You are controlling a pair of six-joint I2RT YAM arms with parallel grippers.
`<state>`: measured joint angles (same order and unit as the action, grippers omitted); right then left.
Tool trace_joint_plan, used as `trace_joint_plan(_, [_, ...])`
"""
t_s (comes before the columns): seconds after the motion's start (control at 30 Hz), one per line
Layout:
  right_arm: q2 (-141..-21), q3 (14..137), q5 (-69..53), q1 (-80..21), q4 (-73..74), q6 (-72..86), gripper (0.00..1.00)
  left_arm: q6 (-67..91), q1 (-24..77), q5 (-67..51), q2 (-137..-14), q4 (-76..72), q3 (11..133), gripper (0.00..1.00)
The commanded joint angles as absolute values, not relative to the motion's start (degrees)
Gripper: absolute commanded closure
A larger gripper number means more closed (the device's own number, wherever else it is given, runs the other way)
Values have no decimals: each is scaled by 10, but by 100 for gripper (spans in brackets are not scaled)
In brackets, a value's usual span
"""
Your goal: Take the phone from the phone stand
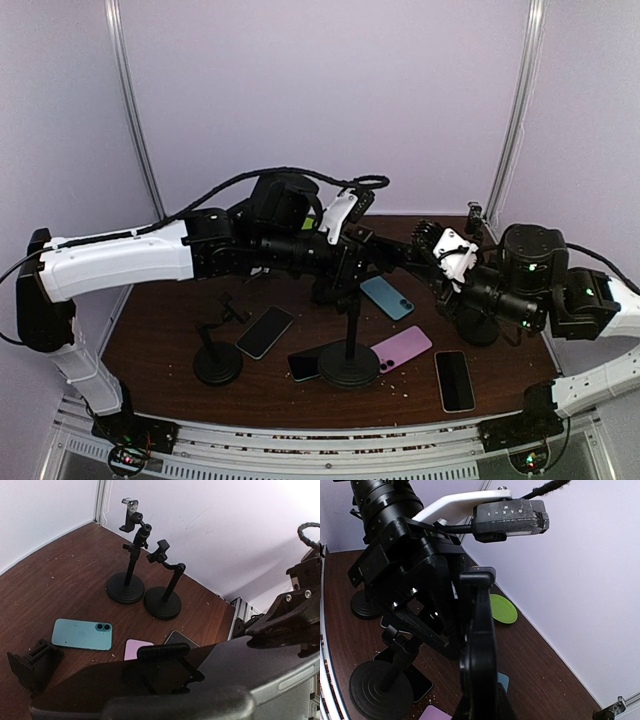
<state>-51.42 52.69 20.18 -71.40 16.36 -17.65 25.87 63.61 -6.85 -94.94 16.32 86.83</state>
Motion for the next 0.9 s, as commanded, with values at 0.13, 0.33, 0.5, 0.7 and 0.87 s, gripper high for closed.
trace_joint_plan(0.13, [-468,513,143,-734,201,-163,100,285,597,26,-943,58,900,100])
trace_joint_plan(0.33, [-454,503,145,-734,205,-160,100,282,597,29,-947,60,906,100])
trace_joint_plan(0.5, [-445,500,147,-733,211,-156,100,275,597,32,-958,74,922,100])
trace_joint_plan(0.7, [-423,500,152,-734,228,-148,100,265,597,46,-970,91,946,100])
trace_joint_plan(0.87, [-401,497,155,-733,248,-139,100,254,597,58,-995,122,986,100])
